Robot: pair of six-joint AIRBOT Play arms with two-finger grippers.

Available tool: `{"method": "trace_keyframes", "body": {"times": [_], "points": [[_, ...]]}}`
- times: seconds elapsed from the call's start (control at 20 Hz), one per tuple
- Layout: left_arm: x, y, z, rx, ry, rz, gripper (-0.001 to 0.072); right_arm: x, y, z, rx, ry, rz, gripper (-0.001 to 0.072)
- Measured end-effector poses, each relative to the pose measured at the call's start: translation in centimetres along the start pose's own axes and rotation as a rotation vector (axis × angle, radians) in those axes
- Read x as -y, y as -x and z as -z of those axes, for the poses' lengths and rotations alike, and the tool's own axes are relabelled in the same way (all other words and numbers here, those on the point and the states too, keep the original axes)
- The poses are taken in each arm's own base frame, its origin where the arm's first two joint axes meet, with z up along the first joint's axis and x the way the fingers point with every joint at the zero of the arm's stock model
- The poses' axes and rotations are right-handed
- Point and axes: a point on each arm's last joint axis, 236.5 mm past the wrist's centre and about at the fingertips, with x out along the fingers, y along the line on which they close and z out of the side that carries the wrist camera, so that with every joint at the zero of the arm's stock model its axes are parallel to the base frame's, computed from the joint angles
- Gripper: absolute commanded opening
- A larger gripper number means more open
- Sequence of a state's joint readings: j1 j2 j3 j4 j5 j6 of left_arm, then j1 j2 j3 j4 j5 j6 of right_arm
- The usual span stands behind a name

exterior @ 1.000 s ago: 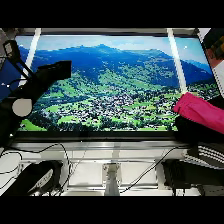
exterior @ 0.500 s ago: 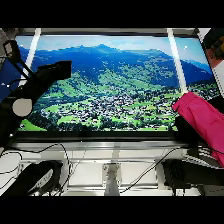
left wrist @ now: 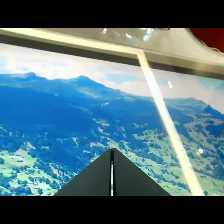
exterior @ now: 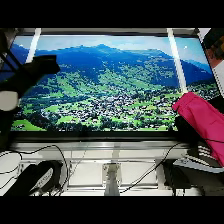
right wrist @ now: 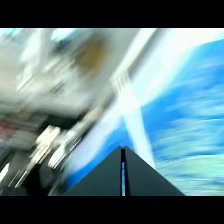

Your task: Fold the clothes and pants, and hang the long-sleeved shirts on hangers.

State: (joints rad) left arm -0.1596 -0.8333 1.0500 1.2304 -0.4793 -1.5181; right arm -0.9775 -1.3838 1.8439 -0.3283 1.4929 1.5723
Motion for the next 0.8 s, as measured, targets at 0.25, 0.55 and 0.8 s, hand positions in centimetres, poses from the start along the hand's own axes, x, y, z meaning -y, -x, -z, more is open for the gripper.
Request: {"method": "trace_keyframes", "body": {"times": [0.25, 0.55, 0.8], "points": [[1.1, 3.6, -4.7, -0.03, -0.044, 0.009, 0.0019, -12.2, -9.3, 9.9, -0.277, 0.086, -0.318, 0.0009], [1.9, 5.3, -5.7, -0.051, -0.052, 0.022, 0.002, -18.7, -13.0, 20.4, -0.5, 0.184, -0.445, 0.001], [2.1, 5.5, -5.7, -0.059, -0.052, 0.026, 0.002, -21.2, -13.3, 25.2, -0.6, 0.22, -0.496, 0.001]]}}
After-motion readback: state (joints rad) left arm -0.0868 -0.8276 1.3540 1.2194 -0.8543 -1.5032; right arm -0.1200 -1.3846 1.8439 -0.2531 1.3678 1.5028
